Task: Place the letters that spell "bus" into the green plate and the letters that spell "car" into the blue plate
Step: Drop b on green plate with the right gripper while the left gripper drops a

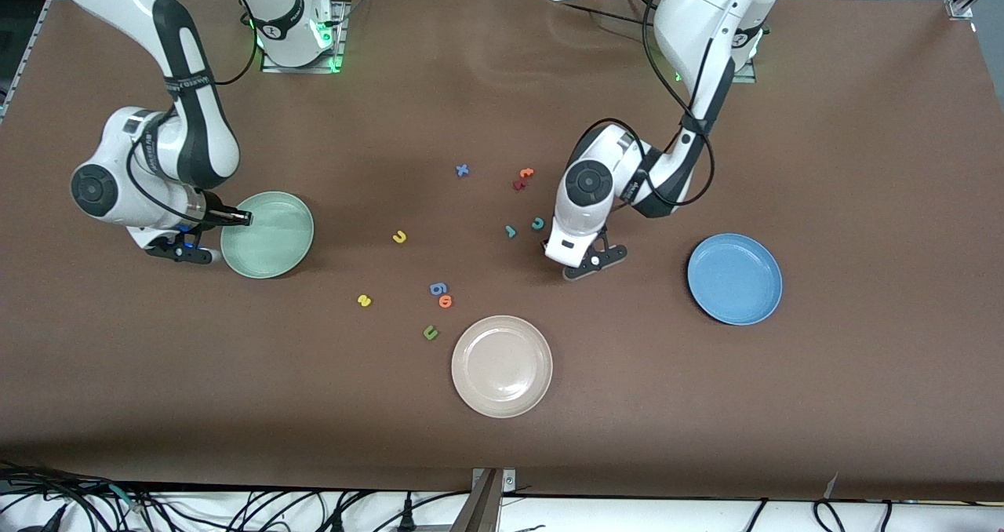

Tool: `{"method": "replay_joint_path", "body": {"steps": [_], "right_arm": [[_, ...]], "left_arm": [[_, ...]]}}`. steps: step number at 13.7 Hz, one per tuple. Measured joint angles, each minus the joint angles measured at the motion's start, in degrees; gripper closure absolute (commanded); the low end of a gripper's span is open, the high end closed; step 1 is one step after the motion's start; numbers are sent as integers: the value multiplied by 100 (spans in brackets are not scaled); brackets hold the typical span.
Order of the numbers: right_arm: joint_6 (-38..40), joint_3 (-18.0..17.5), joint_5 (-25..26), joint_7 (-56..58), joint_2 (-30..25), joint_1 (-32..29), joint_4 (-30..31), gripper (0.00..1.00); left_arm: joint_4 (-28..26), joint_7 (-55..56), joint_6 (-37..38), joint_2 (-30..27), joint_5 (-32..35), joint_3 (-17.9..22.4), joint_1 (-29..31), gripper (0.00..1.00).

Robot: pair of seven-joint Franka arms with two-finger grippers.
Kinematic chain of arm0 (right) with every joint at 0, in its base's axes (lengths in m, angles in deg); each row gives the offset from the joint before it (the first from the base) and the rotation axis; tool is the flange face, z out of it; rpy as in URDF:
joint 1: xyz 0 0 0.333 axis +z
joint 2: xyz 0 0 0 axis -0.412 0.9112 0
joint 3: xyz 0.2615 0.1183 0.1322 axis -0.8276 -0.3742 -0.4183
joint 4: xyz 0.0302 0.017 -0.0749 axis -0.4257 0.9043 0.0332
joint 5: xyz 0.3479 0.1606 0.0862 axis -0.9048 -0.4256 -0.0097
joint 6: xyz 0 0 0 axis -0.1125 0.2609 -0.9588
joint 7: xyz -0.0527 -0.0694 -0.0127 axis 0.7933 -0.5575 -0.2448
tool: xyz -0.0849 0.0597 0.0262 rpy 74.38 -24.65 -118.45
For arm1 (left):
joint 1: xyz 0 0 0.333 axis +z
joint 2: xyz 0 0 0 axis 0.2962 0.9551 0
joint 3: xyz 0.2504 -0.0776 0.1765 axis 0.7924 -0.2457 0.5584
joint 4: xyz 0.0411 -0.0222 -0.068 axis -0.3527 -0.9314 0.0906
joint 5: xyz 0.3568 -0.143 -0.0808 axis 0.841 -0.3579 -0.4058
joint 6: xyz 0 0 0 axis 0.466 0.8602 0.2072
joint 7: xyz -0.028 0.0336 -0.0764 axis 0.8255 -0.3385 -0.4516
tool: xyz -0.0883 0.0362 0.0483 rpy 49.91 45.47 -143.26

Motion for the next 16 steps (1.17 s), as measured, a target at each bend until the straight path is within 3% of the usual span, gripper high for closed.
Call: {"method": "replay_joint_path", "body": {"steps": [2, 3, 4, 5, 9, 12, 16], "right_arm": [[-299, -19, -1, 0, 279, 9, 60, 86], [-429, -23, -1, 0, 381, 11, 90, 74], [-495, -25, -1, 0, 443, 11, 106, 35], [-523, -25, -1, 0, 471, 12, 107, 3], [-530, -25, -10, -9, 425, 29, 66, 1], [-292, -56, -30, -188, 182, 158, -195, 1], [142, -100, -34, -908, 43, 546, -919, 1]], "left_arm": [[411, -722, 853, -37, 0, 11, 275, 86], [582, -1196, 1227, -80, 0, 15, 435, 86], [687, -1722, 1522, -145, 0, 21, 611, 86], [732, -2248, 1749, -215, 0, 28, 800, 86], [740, -4257, 2332, -508, -1, 46, 1689, 87], [666, -5055, 2362, -613, -1, 46, 2178, 89], [0, -5329, 1317, -626, -1, 42, 2362, 90]]}}
